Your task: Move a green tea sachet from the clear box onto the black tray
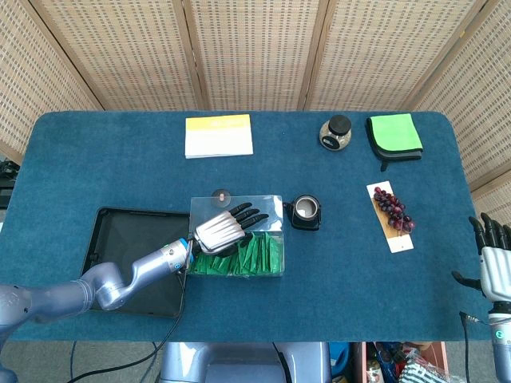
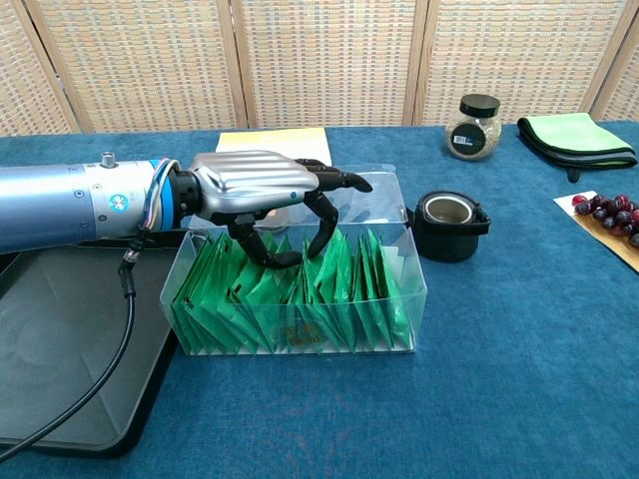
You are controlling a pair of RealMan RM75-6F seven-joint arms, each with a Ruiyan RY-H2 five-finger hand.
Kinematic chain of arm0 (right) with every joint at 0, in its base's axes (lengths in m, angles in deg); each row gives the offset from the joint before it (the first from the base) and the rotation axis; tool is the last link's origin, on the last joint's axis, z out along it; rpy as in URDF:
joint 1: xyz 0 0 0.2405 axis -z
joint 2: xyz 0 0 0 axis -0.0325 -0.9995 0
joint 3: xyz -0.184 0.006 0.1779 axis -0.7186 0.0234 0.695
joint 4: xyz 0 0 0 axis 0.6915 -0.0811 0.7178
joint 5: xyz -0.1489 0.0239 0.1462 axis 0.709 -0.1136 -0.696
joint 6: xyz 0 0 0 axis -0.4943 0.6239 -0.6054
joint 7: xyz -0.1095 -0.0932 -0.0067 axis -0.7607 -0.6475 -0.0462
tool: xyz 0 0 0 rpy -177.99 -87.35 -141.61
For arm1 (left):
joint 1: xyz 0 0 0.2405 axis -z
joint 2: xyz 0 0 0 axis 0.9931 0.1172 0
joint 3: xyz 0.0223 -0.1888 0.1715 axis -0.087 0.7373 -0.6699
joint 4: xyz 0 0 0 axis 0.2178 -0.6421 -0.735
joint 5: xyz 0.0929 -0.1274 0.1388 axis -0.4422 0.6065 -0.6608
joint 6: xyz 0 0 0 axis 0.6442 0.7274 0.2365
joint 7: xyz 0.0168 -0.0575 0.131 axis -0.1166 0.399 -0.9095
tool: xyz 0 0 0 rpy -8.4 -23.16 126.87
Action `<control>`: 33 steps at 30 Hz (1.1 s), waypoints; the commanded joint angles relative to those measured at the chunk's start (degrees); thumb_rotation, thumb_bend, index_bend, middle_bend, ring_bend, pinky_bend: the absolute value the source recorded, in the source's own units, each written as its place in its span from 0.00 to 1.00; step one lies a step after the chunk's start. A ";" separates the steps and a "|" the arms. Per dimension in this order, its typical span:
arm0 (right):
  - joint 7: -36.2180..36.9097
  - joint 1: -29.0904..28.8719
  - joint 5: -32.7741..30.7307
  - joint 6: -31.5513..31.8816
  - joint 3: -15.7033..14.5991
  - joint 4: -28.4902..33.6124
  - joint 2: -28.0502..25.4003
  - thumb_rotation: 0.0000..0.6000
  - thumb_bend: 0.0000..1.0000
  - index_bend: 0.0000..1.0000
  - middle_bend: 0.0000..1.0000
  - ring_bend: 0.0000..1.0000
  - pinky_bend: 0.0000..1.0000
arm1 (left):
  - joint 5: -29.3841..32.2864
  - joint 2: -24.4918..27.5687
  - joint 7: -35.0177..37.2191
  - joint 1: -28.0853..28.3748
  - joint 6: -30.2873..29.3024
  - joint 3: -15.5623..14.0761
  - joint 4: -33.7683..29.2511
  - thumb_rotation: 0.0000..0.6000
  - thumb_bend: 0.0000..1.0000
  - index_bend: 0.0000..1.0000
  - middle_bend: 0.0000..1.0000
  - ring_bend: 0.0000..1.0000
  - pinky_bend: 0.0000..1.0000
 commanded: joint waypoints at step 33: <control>-0.01 0.00 0.60 0.28 -0.26 0.62 -0.14 1.00 0.00 0.00 0.00 0.00 0.00 | 1.79 10.45 2.66 -1.61 -7.43 4.63 -11.30 1.00 0.46 0.70 0.00 0.00 0.00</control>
